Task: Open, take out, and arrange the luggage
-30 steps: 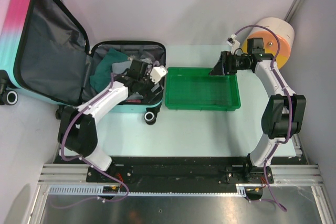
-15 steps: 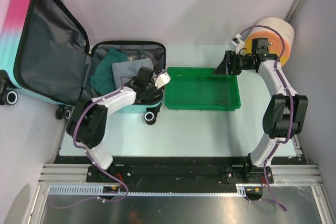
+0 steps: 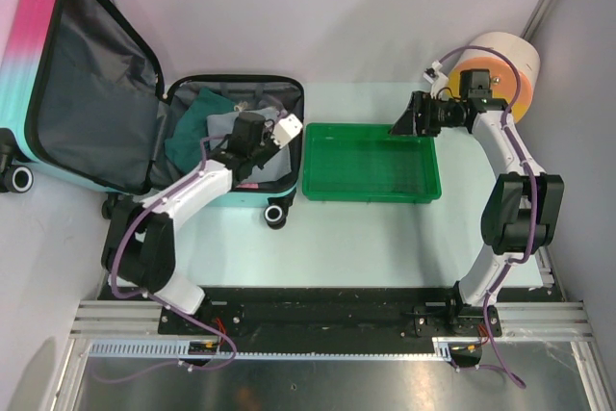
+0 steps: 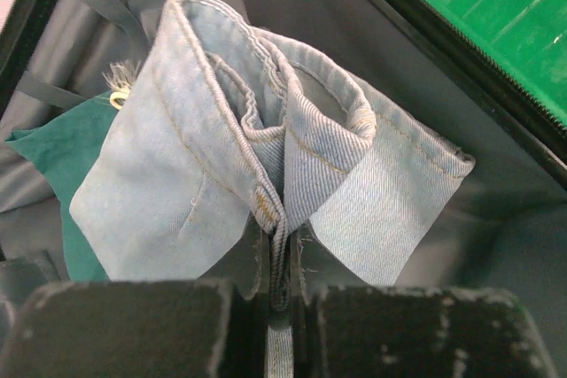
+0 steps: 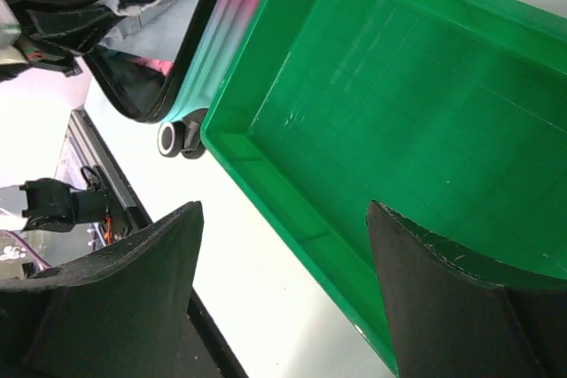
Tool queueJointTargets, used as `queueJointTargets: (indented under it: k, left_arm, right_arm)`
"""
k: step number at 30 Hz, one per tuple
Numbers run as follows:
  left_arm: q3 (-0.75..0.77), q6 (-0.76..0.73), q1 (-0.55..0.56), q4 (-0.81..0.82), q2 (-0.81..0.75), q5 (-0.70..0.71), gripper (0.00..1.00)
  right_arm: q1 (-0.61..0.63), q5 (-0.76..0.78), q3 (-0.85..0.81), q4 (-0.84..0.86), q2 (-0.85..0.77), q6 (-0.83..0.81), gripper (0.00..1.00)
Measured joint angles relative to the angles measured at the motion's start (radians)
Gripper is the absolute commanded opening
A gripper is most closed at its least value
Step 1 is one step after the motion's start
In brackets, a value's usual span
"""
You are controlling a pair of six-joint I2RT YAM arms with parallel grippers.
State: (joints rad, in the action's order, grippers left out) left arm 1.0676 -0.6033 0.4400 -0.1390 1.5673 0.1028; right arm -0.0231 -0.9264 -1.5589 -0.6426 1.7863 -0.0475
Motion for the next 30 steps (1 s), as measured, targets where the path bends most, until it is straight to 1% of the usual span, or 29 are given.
queueJointTargets:
  k: [3, 4, 5, 6, 7, 8, 10, 11, 13, 14, 17, 21, 24, 25, 27, 28, 30]
  left_arm:
    - [0.021, 0.039, -0.027, -0.03, -0.041, -0.054, 0.0]
    - [0.028, 0.048, -0.033, -0.041, -0.052, -0.068, 0.02]
    - [0.035, 0.05, -0.036, -0.048, -0.061, -0.081, 0.09]
    - [0.042, 0.05, -0.037, -0.054, -0.064, -0.089, 0.24]
    - [0.047, 0.047, -0.035, -0.059, -0.064, -0.092, 0.41]
    - [0.05, 0.037, -0.033, -0.068, -0.054, -0.092, 0.53]
    - [0.053, 0.019, -0.031, -0.078, -0.023, -0.091, 0.65]
    - [0.054, 0.003, -0.028, -0.077, 0.002, -0.091, 0.75]
    - [0.053, -0.048, -0.024, -0.087, 0.057, -0.091, 0.85]
    - [0.051, -0.068, -0.023, -0.092, 0.078, -0.092, 0.95]
    - [0.024, -0.142, -0.023, -0.12, 0.111, -0.103, 0.99]
    - [0.016, -0.221, -0.023, -0.122, 0.122, -0.107, 1.0]
    - [0.026, -0.243, -0.031, -0.117, 0.151, -0.114, 0.9]
    - [0.033, -0.246, -0.035, -0.118, 0.163, -0.115, 0.82]
    - [0.046, -0.253, -0.04, -0.115, 0.188, -0.102, 0.7]
    - [0.05, -0.255, -0.04, -0.107, 0.204, -0.092, 0.54]
    - [0.05, -0.272, -0.039, -0.089, 0.224, -0.067, 0.39]
  right_arm:
    - [0.008, 0.003, 0.0, 0.013, 0.001, 0.022, 0.79]
    - [0.015, 0.005, 0.0, 0.018, 0.002, 0.031, 0.79]
    - [0.022, 0.006, 0.0, 0.022, 0.003, 0.038, 0.79]
    - [0.031, 0.007, 0.0, 0.027, 0.005, 0.045, 0.78]
    - [0.039, 0.008, 0.0, 0.029, 0.005, 0.048, 0.78]
    - [0.056, 0.008, 0.0, 0.036, 0.008, 0.058, 0.78]
    - [0.07, 0.008, 0.0, 0.039, 0.01, 0.066, 0.78]
    - [0.073, 0.008, 0.0, 0.042, 0.011, 0.068, 0.78]
    - [0.072, 0.008, 0.0, 0.043, 0.013, 0.073, 0.78]
    - [0.069, 0.008, 0.0, 0.043, 0.015, 0.074, 0.78]
    - [0.057, 0.009, 0.0, 0.042, 0.019, 0.074, 0.78]
    - [0.046, 0.01, 0.0, 0.042, 0.019, 0.073, 0.78]
    - [0.04, 0.013, 0.0, 0.041, 0.019, 0.073, 0.78]
    - [0.039, 0.014, 0.0, 0.041, 0.019, 0.072, 0.78]
    - [0.038, 0.016, 0.0, 0.039, 0.019, 0.072, 0.78]
    - [0.037, 0.018, 0.0, 0.036, 0.019, 0.071, 0.78]
    - [0.036, 0.021, 0.0, 0.034, 0.019, 0.07, 0.78]
